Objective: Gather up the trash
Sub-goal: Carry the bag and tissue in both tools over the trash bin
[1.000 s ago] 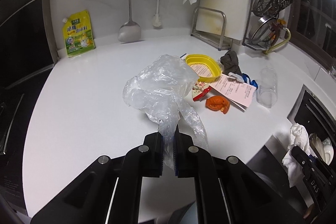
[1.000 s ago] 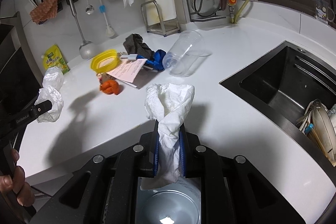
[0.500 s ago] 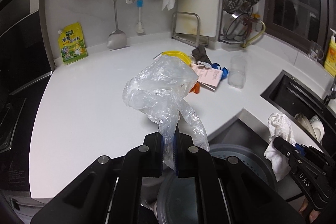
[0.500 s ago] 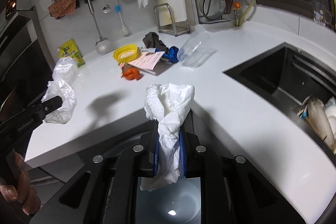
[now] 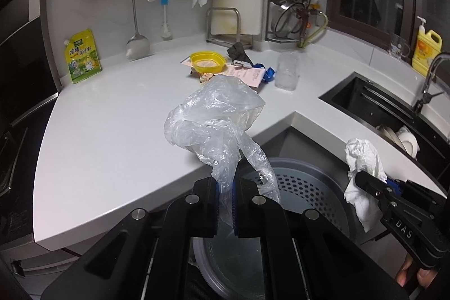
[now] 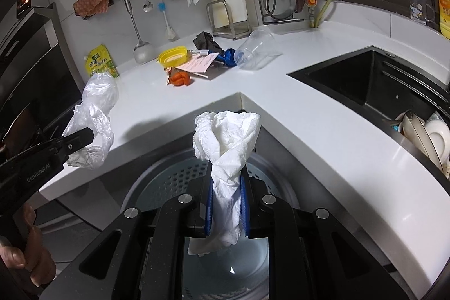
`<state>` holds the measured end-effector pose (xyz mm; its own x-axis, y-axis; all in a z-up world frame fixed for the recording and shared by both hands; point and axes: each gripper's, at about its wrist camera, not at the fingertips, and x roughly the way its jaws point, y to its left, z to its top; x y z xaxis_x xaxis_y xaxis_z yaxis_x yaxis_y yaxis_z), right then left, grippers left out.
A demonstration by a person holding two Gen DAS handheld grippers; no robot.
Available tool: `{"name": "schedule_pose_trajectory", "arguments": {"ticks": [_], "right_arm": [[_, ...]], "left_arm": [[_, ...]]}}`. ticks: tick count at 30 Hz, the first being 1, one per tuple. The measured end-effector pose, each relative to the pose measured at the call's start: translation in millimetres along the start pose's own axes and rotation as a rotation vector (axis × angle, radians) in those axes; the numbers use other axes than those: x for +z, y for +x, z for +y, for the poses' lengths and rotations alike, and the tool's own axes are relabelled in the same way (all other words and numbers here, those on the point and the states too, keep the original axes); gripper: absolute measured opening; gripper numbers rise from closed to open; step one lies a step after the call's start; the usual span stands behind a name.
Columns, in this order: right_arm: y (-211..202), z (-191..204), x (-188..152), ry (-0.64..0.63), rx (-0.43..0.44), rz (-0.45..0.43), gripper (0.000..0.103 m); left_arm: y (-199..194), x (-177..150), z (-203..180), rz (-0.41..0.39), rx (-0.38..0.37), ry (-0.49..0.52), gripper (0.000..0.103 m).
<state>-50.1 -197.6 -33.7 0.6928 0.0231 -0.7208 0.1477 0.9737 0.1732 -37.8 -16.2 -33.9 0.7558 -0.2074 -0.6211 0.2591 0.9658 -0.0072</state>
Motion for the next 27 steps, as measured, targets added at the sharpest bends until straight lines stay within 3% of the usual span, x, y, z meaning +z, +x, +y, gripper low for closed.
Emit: {"name": "schedule_pose_trajectory", "arguments": {"ticks": [7,14,27], "right_arm": [[-8,-8,-18,0.004,-0.010,0.018,0.015],[-3,-15,-35,0.016,-0.016,0.066,0.015],[18,-13,-46,0.011,0.011,0.126,0.015]], "left_arm": [[-10,-17,-10,0.001,-0.036,0.033,0.008],[4,-38,-26,0.079,-0.099,0.052,0.008],[34,-56,-23,0.203,-0.116,0.026,0.008]]}}
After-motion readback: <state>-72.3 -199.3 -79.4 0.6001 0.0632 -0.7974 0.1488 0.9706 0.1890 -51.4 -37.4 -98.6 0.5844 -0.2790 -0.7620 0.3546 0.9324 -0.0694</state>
